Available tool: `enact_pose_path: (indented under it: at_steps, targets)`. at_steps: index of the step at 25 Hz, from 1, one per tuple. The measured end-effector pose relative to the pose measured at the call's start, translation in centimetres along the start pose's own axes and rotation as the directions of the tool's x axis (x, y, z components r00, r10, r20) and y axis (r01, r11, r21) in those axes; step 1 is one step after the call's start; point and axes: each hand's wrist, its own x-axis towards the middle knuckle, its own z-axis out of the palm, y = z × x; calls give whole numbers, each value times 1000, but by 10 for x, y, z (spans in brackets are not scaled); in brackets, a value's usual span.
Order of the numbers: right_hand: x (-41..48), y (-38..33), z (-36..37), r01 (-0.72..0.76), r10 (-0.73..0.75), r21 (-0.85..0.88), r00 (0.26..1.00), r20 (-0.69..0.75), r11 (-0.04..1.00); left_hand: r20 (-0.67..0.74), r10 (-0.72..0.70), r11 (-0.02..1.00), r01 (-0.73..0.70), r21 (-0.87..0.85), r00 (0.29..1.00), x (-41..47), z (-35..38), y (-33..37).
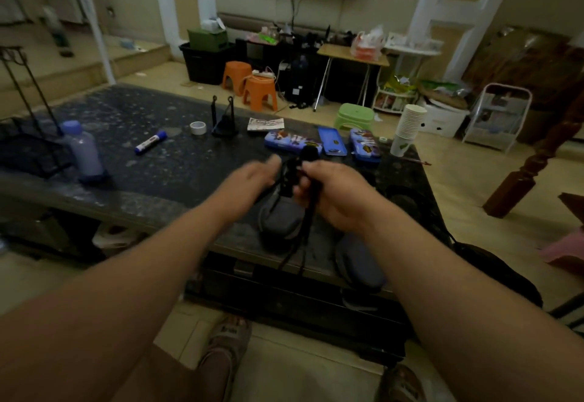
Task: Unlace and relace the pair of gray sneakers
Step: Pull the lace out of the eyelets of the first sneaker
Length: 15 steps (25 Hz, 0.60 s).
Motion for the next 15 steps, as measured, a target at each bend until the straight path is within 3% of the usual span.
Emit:
enact_pose_path:
  at_steps: [2, 3, 6, 9, 12, 15]
  targets:
    - [39, -22, 29, 4, -3, -29, 998, 60, 1000, 196, -38, 999, 37, 5, 980, -20, 10, -19]
    - [58, -29, 43, 8, -4, -69, 998, 60, 998, 205, -56, 997, 65, -35, 977, -23, 11, -23]
    - [108, -40, 65, 21, -20, -117, 1000, 10, 993, -84, -143, 964, 119, -238, 986, 0, -5, -29]
    - [134, -39, 56, 28, -50, -270, 996, -73, 963, -238, -207, 966, 159, -206, 949, 51, -25, -45]
    - [143, -23, 19, -16, -86, -546, 983, -161, 838, -212, -314, 948, 317, -22, 925, 96, -24, -80]
    - [136, 15, -23, -133, -37, -570, 960, -277, 811, -198, -353, 763, 403, 505, 915, 109, -18, -98]
